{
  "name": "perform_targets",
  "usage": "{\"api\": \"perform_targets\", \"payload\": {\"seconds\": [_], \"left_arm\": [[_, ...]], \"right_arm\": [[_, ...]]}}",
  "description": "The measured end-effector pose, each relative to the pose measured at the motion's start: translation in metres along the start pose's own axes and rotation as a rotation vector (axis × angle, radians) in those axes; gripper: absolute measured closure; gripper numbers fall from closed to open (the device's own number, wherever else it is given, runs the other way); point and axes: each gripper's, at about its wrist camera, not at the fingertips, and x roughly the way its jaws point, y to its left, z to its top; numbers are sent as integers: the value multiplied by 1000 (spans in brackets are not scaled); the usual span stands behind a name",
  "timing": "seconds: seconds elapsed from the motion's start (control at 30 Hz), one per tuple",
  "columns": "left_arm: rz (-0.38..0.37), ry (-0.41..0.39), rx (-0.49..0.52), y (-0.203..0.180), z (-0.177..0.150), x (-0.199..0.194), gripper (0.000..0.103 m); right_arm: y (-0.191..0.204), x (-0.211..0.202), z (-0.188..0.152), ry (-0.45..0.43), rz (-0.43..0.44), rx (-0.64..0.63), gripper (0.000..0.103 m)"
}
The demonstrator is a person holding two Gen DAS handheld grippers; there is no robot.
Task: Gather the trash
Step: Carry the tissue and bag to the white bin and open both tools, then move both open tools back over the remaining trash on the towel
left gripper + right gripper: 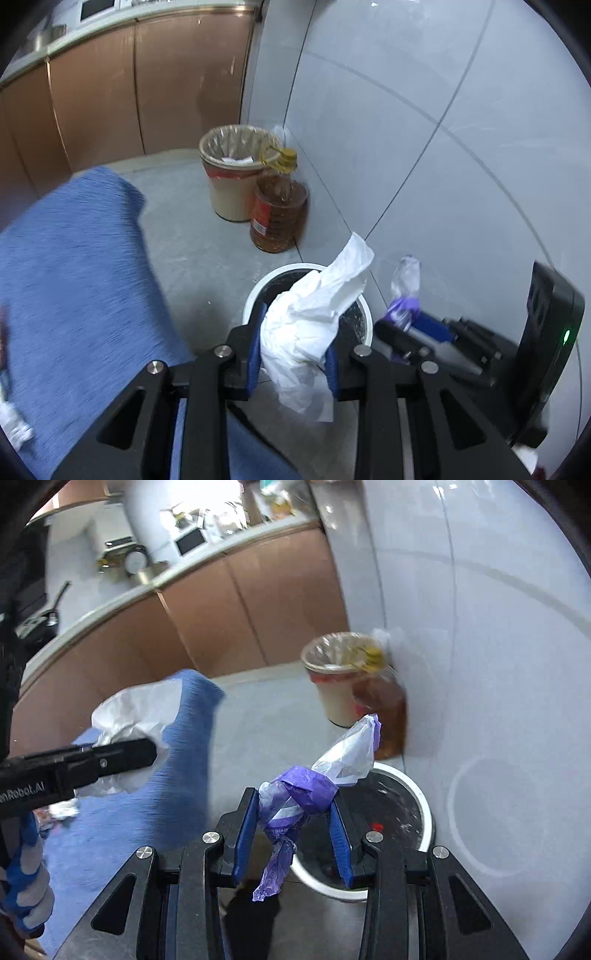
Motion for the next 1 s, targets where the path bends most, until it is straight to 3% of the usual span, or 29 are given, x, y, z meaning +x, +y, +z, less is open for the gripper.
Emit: {"api": "perform_targets", "payload": {"seconds": [0.17,0.4,0.5,0.7,1.0], "left_arm": [[-18,68,-28,-6,12,62,75],[-60,153,-69,-2,13,119,56],[-64,167,-80,-1,14,132,55],[-63,145,-78,1,13,123,55],[-38,-10,-63,7,5,42,55]], "right_arm": [[-23,47,-4,77,-44,16,67],[-53,93,-13,157,-109,29,65],[-60,100,-17,176,-133,37,60],[-64,96,-24,182,-155,47,50],[-35,60,-13,111,-150,36,39]]}}
